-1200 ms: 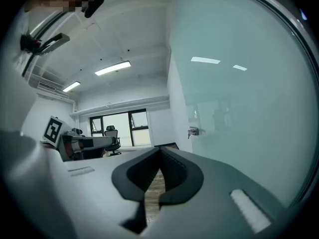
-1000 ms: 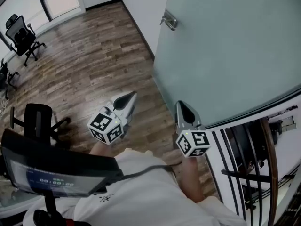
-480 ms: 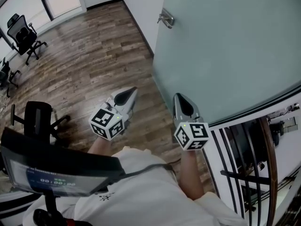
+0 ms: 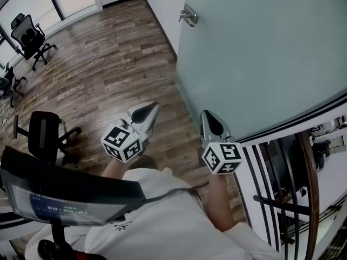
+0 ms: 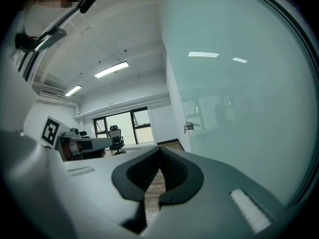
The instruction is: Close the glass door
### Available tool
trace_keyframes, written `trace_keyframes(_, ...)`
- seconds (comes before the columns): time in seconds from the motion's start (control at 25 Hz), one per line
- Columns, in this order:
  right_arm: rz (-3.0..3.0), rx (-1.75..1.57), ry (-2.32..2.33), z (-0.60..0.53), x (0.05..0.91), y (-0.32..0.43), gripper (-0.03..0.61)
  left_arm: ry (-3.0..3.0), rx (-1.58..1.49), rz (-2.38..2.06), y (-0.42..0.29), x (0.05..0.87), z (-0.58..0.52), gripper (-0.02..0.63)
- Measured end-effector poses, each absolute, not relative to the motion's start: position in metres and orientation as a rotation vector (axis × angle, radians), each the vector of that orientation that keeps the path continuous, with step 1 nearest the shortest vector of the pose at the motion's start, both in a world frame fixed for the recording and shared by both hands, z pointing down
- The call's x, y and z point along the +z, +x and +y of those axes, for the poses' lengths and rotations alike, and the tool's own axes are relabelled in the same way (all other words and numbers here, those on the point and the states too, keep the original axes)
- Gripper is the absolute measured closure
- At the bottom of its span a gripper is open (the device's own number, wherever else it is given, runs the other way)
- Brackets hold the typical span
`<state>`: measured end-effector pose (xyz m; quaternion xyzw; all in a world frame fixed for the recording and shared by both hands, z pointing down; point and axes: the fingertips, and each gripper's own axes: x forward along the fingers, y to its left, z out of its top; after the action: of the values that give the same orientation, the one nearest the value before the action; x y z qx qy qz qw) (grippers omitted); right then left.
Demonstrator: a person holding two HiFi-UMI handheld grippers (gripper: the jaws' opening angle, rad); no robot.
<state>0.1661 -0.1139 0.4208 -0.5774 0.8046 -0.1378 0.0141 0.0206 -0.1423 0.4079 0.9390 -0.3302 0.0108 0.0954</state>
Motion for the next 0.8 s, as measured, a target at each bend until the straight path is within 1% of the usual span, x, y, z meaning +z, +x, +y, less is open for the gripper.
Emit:
trace_keyframes(0.48,2.446,-0.46,-1.834,-0.117,0.429,0.201,0.569,2.797,0.05,-0.937,0.049,0.408,-0.159,0.612)
trace_keyframes(0.8,2.454,-0.461,-1.873,-0.162,0.43,0.209,0.569,2.8,0.037,-0.884,0.063,0.412,-0.207,0.612)
